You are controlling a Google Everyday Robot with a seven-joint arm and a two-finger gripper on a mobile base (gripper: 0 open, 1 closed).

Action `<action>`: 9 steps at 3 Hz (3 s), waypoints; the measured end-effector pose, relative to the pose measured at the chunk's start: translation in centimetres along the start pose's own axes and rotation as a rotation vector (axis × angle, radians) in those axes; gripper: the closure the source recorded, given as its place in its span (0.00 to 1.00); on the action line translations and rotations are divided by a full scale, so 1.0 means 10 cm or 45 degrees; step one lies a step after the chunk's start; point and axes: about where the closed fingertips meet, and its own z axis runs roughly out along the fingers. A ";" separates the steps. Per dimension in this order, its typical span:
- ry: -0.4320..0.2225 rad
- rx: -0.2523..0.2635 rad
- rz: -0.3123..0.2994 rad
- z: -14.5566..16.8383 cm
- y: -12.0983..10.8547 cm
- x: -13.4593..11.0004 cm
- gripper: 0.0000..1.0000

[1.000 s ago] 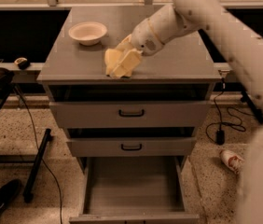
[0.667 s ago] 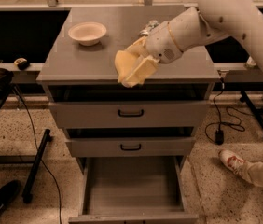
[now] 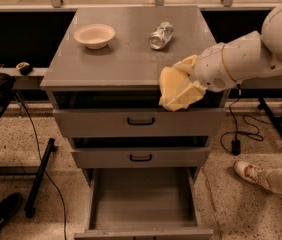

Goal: Place sponge into bottom drawer

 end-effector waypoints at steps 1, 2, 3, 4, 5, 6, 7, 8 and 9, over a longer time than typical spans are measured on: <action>0.000 -0.001 0.001 0.00 0.00 0.00 1.00; 0.010 -0.050 0.022 0.29 0.22 0.18 1.00; 0.076 -0.092 0.046 0.88 0.67 0.60 1.00; 0.157 -0.172 0.053 1.38 1.24 1.09 1.00; 0.180 -0.205 0.054 1.47 1.43 1.21 1.00; 0.157 -0.199 0.198 1.61 1.54 1.54 1.00; 0.113 -0.183 0.475 2.03 2.07 2.38 1.00; -0.009 -0.032 0.711 2.31 2.41 3.18 1.00; -0.024 -0.072 0.756 2.44 2.58 3.23 1.00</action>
Offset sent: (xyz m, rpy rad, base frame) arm -0.0647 0.0798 -0.2594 -0.0175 0.2862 0.0918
